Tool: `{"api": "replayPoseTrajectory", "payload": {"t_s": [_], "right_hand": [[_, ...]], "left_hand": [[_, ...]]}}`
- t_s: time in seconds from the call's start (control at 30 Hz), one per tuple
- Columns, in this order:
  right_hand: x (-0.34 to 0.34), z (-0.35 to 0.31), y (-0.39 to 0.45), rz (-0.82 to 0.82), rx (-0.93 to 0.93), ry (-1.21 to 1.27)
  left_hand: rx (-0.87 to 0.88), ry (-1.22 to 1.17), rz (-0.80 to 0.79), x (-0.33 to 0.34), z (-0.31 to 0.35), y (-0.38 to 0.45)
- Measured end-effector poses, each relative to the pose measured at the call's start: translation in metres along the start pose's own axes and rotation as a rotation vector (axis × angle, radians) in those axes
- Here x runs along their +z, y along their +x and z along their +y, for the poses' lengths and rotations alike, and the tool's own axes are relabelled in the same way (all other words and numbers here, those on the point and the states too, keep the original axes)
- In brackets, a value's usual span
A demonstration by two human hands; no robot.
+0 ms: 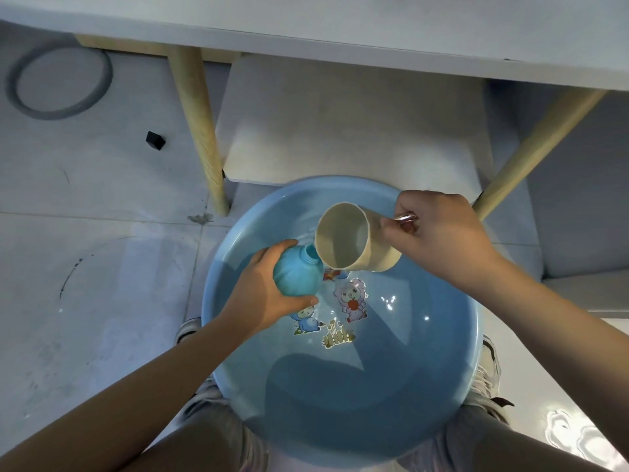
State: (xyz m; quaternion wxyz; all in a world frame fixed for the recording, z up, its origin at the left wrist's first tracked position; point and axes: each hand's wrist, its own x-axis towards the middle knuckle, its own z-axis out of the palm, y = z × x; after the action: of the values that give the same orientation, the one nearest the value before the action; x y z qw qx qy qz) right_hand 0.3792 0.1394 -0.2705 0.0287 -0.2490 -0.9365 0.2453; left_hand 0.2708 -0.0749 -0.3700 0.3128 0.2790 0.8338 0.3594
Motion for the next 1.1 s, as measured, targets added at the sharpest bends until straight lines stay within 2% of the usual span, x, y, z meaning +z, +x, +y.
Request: {"api": "replayPoseTrajectory", "payload": {"t_s": [0.43, 1.1], "right_hand": [[0.002, -0.0021, 0.0002, 0.171, -0.148, -0.08], [-0.0033, -0.0062, 0.0026, 0.304, -0.251, -0.162]], "left_hand": [[-0.01, -0.027, 0.006, 0.0017, 0.0019, 0.0022], [0.027, -0.075, 0.037, 0.0023, 0.0011, 0.0015]]}}
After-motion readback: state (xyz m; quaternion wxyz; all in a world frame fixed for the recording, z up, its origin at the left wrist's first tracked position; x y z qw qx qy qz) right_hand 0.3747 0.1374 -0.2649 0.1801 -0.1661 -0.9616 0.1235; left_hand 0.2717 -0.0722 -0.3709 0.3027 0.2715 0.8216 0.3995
